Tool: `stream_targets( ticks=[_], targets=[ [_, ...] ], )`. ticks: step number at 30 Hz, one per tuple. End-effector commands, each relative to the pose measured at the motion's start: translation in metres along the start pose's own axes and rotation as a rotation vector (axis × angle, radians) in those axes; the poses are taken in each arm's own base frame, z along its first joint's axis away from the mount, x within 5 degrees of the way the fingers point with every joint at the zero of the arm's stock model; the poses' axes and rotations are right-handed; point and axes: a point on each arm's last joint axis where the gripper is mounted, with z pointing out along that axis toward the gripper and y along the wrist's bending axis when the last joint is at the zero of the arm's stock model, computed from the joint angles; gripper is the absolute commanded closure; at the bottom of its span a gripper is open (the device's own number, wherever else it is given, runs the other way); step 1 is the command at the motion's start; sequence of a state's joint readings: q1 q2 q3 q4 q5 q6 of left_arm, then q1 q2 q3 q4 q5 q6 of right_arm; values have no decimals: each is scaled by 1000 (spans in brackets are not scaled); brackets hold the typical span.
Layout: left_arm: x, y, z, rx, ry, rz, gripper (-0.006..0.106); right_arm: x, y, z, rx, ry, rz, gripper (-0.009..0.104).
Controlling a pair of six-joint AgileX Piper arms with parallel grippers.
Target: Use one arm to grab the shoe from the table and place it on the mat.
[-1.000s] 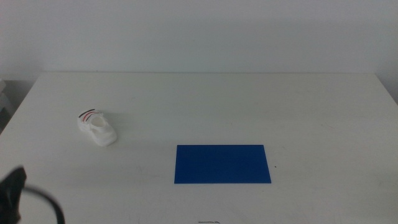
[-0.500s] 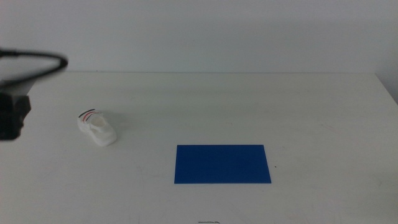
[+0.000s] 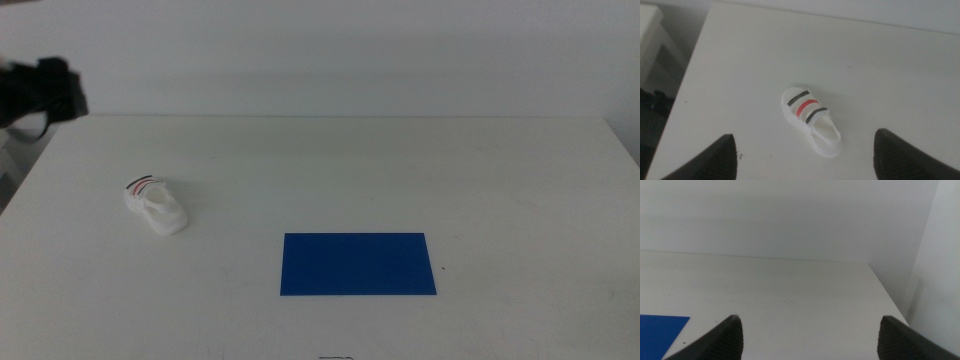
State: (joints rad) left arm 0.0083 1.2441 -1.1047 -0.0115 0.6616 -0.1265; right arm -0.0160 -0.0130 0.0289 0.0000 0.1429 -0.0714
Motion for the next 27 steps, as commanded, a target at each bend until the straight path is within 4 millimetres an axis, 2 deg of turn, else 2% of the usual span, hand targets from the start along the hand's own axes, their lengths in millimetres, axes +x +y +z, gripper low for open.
stream_targets(
  ticks=[1,6,12,16,27],
  targets=[
    [-24,-7,5,8,-35,-49,7,-14,-1,-3,8,-116,-14,1],
    [-47,-25,44,-24,62,-137,7,-14,-1,-3,8,-116,-14,1],
    [-58,-38,97,-156,232,-212,7,-14,-1,-3,8,-116,-14,1],
    [-57,-42,125,-187,339,-306,7,-14,-1,-3,8,-116,-14,1],
    [-34,-43,183,-239,427,-429,7,-14,-1,-3,8,-116,-14,1]
  ],
)
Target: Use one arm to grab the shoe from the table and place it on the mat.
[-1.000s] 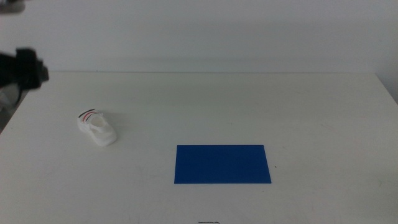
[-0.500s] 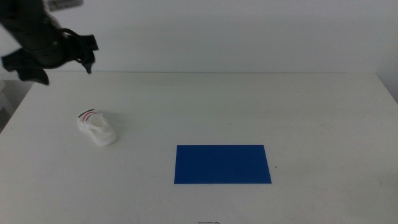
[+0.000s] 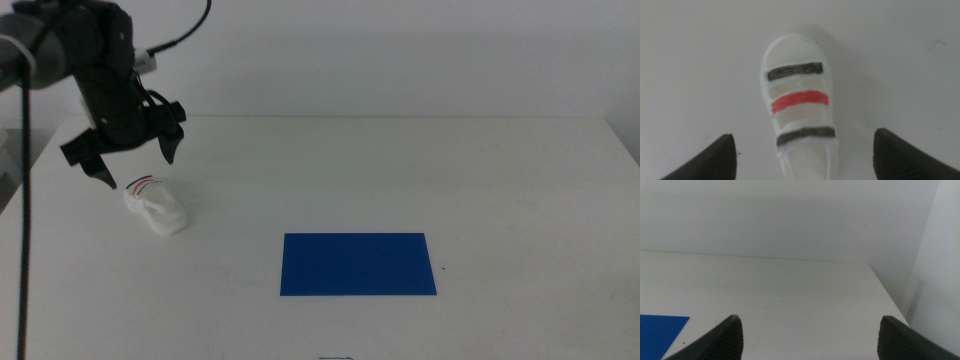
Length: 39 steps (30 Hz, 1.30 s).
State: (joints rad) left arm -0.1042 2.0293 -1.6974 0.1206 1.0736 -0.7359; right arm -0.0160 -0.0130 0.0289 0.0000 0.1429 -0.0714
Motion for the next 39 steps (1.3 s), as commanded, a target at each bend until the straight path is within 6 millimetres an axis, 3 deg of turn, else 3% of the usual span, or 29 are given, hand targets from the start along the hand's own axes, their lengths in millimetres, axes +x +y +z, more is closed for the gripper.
stream_targets(
  ticks=[1,8,15,19,24,27,31,39],
  targets=[
    [-8,-5,-24,71,-81,-27,7,-14,-1,-3,8,-116,-14,1],
    [-4,-9,10,39,-3,-32,11,-14,-1,-3,8,-116,-14,1],
    [-2,-11,29,21,28,-29,22,-14,-1,-3,8,-116,-14,1],
    [-2,-11,31,18,32,-15,36,-14,-1,-3,8,-116,-14,1],
    [-1,-10,31,3,49,-6,64,-14,-1,-3,8,-116,-14,1],
    [2,-7,25,-19,73,-11,82,-14,-1,-3,8,-116,-14,1],
    [4,-4,3,-15,78,-12,102,-14,-1,-3,8,-116,-14,1],
    [33,-12,-46,-71,108,74,102,-14,-1,-3,8,-116,-14,1]
  ],
)
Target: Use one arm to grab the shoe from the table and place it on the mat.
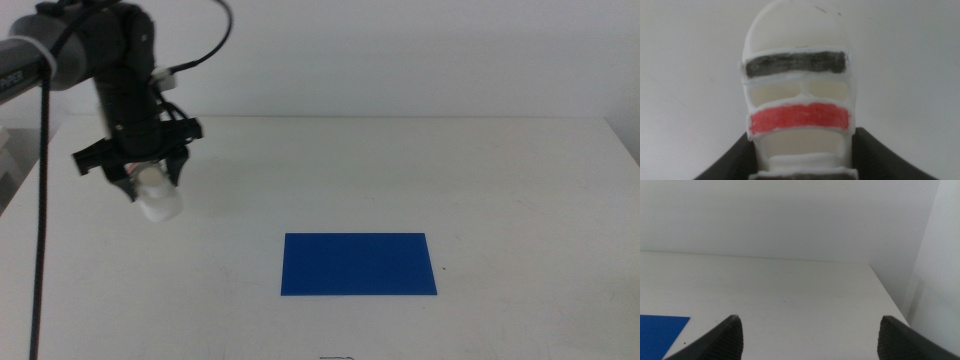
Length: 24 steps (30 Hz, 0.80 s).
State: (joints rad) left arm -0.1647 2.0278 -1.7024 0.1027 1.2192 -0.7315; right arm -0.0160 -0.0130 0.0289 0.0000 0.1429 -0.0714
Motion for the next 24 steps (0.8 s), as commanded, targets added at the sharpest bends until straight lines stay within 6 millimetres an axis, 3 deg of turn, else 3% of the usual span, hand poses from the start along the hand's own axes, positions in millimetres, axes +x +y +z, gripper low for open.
stream_targets(
  ticks=[1,6,14,20,24],
  targets=[
    [19,-2,-44,4,-13,40,102,-14,-1,-3,8,-116,-14,1],
    [61,-35,-63,48,-30,41,102,-14,-1,-3,8,-116,-14,1],
    [130,-99,-68,170,-58,152,102,-14,-1,-3,8,-116,-14,1],
    [169,-138,-59,202,-36,232,102,-14,-1,-3,8,-116,-14,1],
    [181,-158,-57,220,-33,257,102,-14,-1,-3,8,-116,-14,1]
  ],
)
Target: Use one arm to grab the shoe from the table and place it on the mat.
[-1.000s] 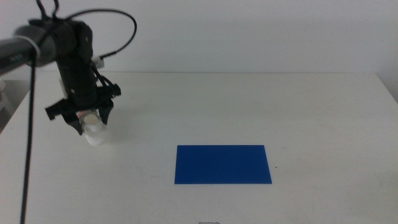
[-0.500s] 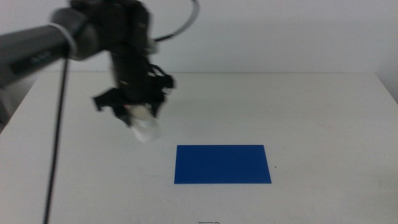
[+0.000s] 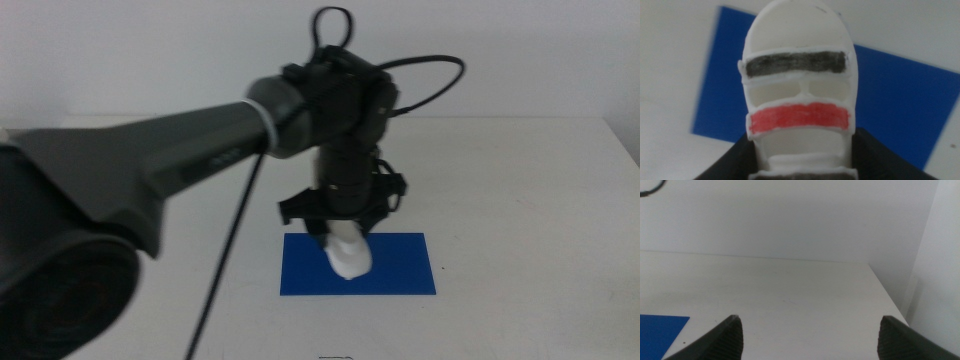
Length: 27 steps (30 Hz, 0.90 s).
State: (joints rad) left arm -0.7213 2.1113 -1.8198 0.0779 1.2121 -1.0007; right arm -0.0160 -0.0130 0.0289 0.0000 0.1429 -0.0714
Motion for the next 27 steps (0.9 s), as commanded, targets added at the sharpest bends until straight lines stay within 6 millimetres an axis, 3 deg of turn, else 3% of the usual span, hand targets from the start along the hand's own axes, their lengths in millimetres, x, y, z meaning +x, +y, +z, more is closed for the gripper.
stream_targets(
  ticks=[1,8,27],
  targets=[
    [0,-12,-33,86,-59,-5,102,-14,-1,-3,8,-116,-14,1],
    [1,-31,-29,83,-49,0,102,-14,-1,-3,8,-116,-14,1],
    [2,-29,-30,51,-33,-25,102,-14,-1,-3,8,-116,-14,1]
  ],
)
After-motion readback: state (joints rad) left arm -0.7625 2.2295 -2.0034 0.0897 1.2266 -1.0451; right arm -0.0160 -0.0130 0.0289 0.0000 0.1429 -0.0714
